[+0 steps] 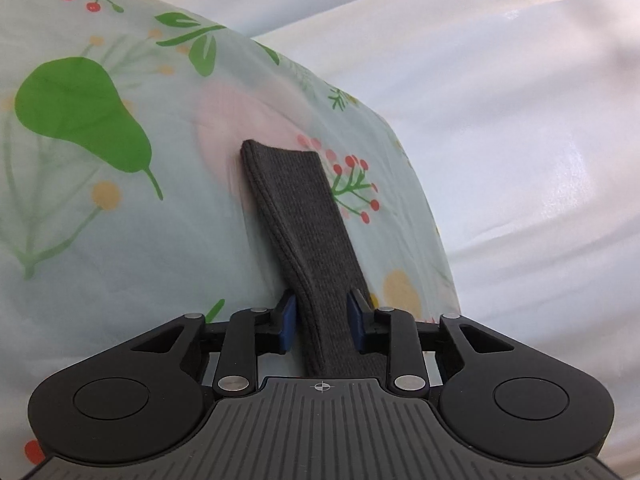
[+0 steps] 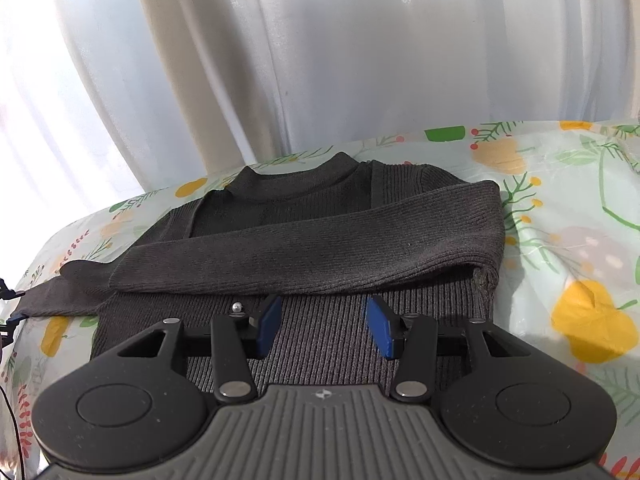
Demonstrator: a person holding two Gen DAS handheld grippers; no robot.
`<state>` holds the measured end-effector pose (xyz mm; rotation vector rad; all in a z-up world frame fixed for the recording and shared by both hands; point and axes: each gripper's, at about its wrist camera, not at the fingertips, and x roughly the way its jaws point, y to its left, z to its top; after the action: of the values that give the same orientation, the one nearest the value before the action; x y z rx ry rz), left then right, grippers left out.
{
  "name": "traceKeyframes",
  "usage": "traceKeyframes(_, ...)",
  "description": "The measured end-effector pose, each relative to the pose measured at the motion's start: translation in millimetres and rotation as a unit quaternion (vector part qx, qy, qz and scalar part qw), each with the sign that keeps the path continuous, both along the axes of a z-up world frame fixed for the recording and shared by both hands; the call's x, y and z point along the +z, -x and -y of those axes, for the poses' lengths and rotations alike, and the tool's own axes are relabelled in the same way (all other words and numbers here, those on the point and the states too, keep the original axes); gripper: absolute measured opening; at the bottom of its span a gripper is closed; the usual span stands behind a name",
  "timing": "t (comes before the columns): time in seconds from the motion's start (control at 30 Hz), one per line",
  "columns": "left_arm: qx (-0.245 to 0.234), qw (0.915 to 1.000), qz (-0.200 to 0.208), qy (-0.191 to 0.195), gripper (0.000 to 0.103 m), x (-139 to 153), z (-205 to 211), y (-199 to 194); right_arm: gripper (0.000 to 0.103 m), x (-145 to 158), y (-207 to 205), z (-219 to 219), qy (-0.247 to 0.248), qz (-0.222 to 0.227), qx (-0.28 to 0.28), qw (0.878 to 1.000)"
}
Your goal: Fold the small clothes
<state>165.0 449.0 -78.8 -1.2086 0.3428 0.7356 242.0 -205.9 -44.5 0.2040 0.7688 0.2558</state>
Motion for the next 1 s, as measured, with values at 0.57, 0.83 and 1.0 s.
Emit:
traceKeyframes(0.57,-0.07,0.9919,0.005,-0.106,0.009,37.2,43.1,-13.5,0.047,-3.7,5.5,10.8,-0.038,-0.017,-0.017,0.999)
traceKeyframes(0.83,-0.345,0.8994,0.07,-0.259,0.01,98.6,226.0,-53.4,0.047,-1.4,7.2,17.8,-0.065,-0.014,-0.017,0.998)
traceKeyframes(1.0,-0.507,0.8288,0.064,-0.229,0.029,72.7,326.0,-55.7,0.047,-3.5,4.4,13.3,-0.093,-0.021,-0.005,0.995)
